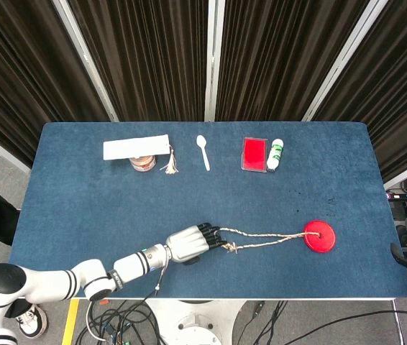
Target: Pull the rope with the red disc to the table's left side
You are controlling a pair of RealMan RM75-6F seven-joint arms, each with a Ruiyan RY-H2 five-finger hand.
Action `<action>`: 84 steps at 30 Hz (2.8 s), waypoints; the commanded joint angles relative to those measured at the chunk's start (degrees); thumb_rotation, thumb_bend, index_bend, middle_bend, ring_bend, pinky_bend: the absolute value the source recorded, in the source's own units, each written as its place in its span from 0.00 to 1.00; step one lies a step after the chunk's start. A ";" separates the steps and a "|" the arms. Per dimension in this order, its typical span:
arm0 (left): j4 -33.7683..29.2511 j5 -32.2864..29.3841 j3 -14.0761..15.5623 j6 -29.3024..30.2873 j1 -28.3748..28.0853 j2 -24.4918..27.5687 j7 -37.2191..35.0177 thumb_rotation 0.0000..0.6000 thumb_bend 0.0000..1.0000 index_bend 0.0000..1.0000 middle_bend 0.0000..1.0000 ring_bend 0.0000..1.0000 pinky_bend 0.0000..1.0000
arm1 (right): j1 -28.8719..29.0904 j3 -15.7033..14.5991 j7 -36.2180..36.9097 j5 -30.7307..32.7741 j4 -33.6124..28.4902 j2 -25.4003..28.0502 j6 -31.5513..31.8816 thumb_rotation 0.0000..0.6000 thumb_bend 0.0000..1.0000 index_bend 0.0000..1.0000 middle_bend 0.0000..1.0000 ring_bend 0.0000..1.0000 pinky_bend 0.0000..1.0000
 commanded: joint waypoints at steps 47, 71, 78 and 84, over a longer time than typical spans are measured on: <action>-5.43 -14.20 1.23 19.65 17.32 25.82 2.48 1.00 0.49 0.64 1.00 0.83 0.73 | 1.05 -0.07 -3.58 -0.26 -2.46 -0.14 -1.13 1.00 0.24 0.00 0.04 0.00 0.00; 3.86 -27.32 -5.94 33.64 27.67 30.02 10.43 1.00 0.50 0.73 1.00 0.84 0.75 | 1.23 -0.53 -4.25 -0.30 -2.46 -0.55 -1.56 1.00 0.24 0.00 0.04 0.00 0.00; -4.84 -18.80 -4.90 32.51 28.15 30.38 -4.07 1.00 0.50 0.72 1.00 0.84 0.74 | 1.51 -0.64 -4.62 -0.20 -2.36 -1.02 -2.10 1.00 0.24 0.00 0.04 0.00 0.00; -7.49 -7.69 0.32 23.65 24.91 32.14 -18.93 1.00 0.25 0.41 0.67 0.42 0.46 | 1.54 -0.55 -4.77 -0.05 -2.60 -0.81 -2.13 1.00 0.24 0.00 0.04 0.00 0.00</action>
